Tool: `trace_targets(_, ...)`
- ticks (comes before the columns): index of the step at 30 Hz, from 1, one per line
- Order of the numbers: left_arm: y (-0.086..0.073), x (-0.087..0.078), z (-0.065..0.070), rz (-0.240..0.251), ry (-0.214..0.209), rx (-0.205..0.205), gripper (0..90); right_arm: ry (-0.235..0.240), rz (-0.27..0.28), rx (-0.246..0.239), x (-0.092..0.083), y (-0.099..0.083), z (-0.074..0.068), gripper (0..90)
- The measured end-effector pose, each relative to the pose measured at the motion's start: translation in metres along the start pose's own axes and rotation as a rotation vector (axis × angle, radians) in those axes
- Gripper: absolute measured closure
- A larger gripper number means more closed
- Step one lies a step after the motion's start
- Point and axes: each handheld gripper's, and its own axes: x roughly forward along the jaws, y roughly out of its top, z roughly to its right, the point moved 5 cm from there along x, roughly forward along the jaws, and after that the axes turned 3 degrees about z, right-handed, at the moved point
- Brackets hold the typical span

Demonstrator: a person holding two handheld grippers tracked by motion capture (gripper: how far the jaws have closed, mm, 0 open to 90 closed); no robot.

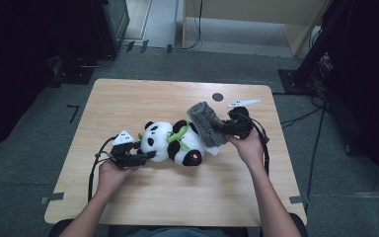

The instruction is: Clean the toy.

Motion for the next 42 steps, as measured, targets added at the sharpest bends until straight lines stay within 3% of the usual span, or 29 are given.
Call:
trace_targets(6, -0.001, 0.0, 0.0, 0.007, -0.003, 0.009, 33.1, -0.02, -0.006, 0.033, 0.001, -0.011, 0.012, 74.9)
trace_targets(12, -0.001, 0.0, -0.001, 0.007, -0.006, 0.01, 32.8, -0.073, -0.02, 0.046, -0.003, -0.017, 0.026, 75.7)
trace_targets(18, -0.001, 0.0, 0.0, 0.006, -0.003, 0.013, 32.2, -0.071, 0.034, 0.064, -0.019, -0.008, 0.027, 76.3)
trace_targets(23, -0.001, -0.001, 0.001, 0.006, -0.002, 0.013, 31.3, -0.033, 0.093, 0.043, -0.034, 0.013, 0.012, 76.2)
trace_targets(28, -0.002, -0.001, 0.002, 0.012, 0.0, 0.011, 30.4, 0.024, 0.12, -0.006, -0.036, 0.033, -0.014, 76.2)
trace_targets(38, -0.002, -0.001, 0.002, 0.014, 0.003, 0.018, 30.3, 0.144, 0.117, -0.099, -0.011, 0.059, -0.069, 76.2)
trace_targets(42, -0.002, -0.001, 0.002, 0.015, 0.003, 0.018, 30.2, 0.171, 0.071, -0.13, 0.008, 0.057, -0.084, 76.1)
